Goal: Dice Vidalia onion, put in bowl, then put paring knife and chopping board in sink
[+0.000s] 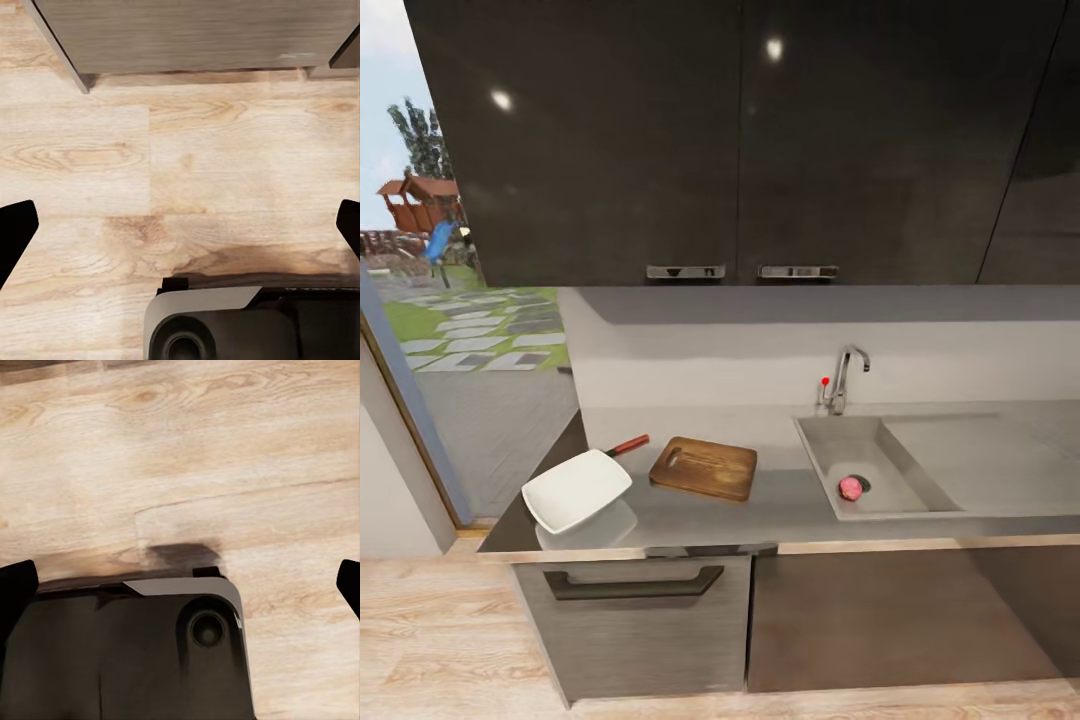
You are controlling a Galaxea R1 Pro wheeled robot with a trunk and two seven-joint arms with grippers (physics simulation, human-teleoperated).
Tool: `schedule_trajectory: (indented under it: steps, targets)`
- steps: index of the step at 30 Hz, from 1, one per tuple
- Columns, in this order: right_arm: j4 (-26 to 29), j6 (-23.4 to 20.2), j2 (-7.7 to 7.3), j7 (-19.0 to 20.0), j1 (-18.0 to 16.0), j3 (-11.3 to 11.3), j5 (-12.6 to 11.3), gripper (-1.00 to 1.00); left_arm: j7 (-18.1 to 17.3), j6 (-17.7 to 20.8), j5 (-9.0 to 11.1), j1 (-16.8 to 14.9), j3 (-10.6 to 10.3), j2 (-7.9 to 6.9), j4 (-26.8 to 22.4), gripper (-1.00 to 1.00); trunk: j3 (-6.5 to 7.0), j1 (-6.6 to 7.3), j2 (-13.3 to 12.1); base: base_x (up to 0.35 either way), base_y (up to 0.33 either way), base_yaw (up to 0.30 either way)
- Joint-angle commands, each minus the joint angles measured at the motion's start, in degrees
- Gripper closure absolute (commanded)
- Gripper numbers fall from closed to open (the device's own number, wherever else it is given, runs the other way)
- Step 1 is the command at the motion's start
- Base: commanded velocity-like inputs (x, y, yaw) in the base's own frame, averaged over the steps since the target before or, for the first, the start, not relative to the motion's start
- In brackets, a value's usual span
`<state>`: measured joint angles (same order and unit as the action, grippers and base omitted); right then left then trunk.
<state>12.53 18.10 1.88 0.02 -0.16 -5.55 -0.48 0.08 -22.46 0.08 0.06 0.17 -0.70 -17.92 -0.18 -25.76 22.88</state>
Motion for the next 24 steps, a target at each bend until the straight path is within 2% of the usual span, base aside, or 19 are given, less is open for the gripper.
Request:
schedule_trajectory:
  steps: [1,10,24]
  targets:
    - [0.0,0.2,0.08,0.0,0.0,-0.3,0.0,-1.00,0.0,-0.1,0.0,0.0,0.0,0.00,0.0,-1.00,-0.02,-0.02,0.0,0.000,0.000,0.000]
    - [0.0,0.1,0.14,0.0,0.0,-0.3,-0.1,-1.00,0.0,-0.1,0.0,0.0,0.0,0.00,0.0,-1.00,-0.14,-0.02,0.0,0.000,0.000,0.000]
    - [0.0,0.0,0.10,0.0,0.0,-0.5,-0.1,-1.00,0.0,-0.1,0.0,0.0,0.0,-0.01,-0.3,-1.00,-1.30,-0.02,0.0,0.000,0.000,0.000]
